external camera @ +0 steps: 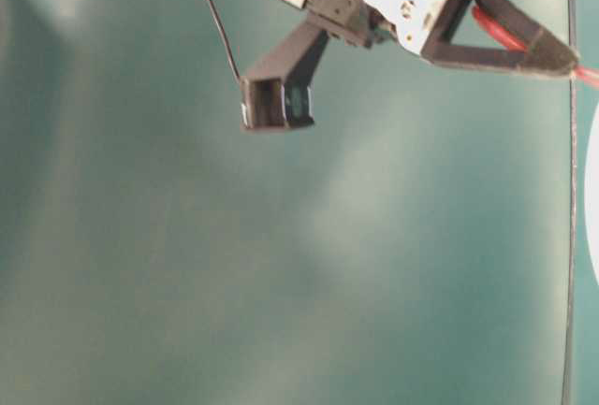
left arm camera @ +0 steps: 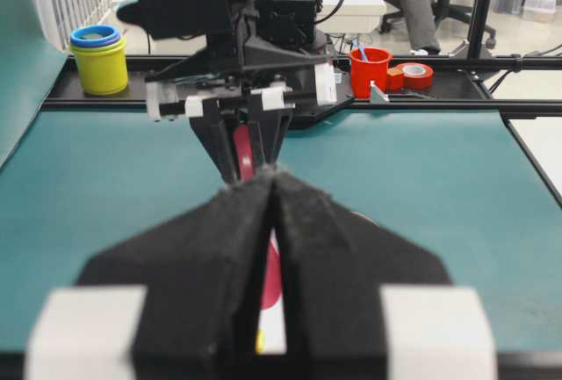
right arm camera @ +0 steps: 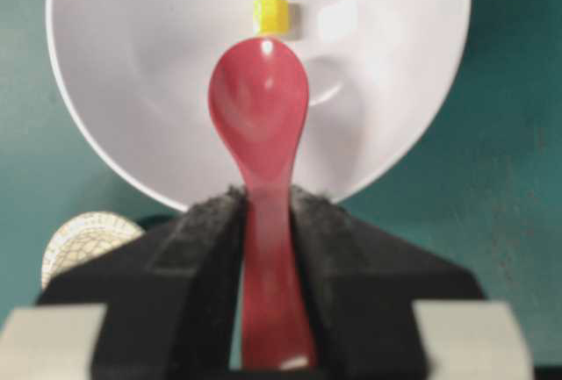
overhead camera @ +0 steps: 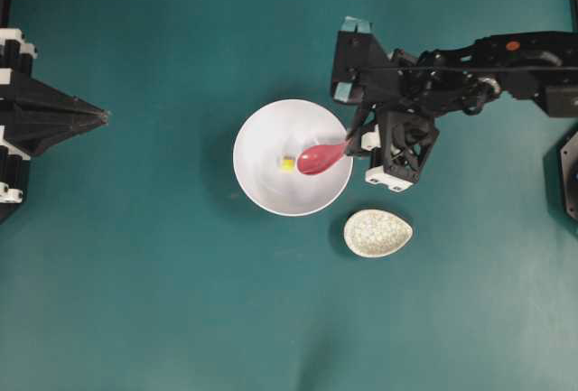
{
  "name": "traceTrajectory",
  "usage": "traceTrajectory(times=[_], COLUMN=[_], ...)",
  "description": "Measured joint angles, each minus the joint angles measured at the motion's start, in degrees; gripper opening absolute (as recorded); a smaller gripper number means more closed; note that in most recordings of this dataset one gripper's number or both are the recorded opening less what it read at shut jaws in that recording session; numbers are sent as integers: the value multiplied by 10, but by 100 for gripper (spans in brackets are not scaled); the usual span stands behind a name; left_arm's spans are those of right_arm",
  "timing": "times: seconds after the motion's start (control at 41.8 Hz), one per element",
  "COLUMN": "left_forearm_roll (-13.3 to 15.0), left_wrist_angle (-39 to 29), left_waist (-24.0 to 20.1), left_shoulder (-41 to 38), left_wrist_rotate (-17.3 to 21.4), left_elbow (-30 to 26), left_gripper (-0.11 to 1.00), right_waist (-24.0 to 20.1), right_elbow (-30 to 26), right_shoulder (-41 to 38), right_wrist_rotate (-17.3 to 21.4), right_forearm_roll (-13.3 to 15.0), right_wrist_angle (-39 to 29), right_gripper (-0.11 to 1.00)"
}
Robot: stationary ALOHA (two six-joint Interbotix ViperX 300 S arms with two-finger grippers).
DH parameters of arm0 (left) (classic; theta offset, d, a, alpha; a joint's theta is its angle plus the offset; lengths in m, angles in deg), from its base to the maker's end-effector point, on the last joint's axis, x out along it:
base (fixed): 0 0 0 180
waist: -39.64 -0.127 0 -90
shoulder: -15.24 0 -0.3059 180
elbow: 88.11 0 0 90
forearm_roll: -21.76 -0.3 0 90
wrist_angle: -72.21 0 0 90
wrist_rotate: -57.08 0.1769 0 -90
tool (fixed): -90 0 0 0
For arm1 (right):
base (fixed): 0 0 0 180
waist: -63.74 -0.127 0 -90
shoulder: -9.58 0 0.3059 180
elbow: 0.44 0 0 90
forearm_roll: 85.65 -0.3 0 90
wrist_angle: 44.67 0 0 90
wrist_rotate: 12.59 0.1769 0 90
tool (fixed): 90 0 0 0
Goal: Scoop the yellow hexagonal prism block from the bowl with a spoon using the right arm.
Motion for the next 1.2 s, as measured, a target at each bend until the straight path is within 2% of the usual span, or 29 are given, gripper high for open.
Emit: traceTrajectory(times=[0.383, 1.196], left_forearm_roll=[0, -1], left_wrist_angle=[-1, -1], left_waist=[1, 0], left_shoulder=[0, 0], left_wrist_rotate=[0, 0], left_elbow=[0, 0], left_gripper=[1, 1], right_waist=[1, 1], right_elbow=[-4, -10], right_shoulder=[-18, -54], right_wrist_rotate=[29, 28], right_forearm_roll=[29, 30], right_wrist_angle=[-4, 58], right_gripper=[23, 23])
